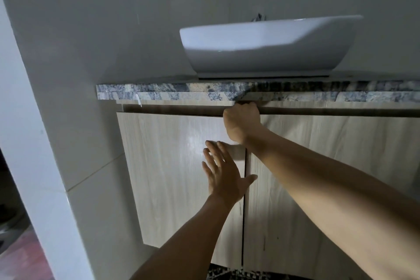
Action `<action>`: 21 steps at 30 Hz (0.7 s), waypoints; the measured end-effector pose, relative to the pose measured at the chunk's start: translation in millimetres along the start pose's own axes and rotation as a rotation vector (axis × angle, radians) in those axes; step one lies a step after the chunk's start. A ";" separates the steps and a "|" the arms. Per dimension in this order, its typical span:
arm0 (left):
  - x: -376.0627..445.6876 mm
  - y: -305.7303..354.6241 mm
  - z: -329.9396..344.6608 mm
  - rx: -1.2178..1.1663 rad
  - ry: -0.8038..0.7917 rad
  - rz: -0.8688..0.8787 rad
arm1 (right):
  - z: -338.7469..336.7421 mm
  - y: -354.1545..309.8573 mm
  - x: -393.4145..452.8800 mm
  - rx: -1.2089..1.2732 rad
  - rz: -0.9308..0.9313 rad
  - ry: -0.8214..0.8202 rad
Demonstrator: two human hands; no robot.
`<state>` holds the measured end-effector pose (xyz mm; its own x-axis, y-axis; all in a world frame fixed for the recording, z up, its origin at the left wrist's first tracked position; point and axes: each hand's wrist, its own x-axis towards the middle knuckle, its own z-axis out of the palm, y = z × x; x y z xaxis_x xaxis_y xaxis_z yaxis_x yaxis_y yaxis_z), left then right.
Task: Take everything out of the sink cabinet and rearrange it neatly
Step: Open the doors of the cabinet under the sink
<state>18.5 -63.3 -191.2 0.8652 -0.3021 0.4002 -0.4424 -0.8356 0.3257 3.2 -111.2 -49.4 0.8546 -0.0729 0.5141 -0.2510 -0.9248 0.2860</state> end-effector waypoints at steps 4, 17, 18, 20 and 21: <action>-17.1 4.5 -7.4 -0.027 0.020 -0.059 | -5.1 10.8 -10.6 0.095 0.031 -0.091; -86.5 -80.7 -68.3 -0.283 0.038 0.029 | -26.6 -56.2 -98.5 0.912 0.093 0.254; -94.0 -93.2 -75.6 -0.304 0.030 0.048 | -35.2 -63.7 -106.0 0.964 0.030 0.299; -108.3 -119.2 -94.5 -0.383 0.004 0.068 | -52.2 -79.8 -115.7 1.086 -0.122 0.349; -115.4 -131.9 -104.3 -0.427 -0.012 0.081 | -58.6 -87.6 -118.3 1.145 -0.192 0.336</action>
<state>-47.7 129.7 -191.0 0.8253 -0.3664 0.4297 -0.5647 -0.5446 0.6201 -102.6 0.4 -87.9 0.6306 0.0453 0.7748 0.5601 -0.7176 -0.4140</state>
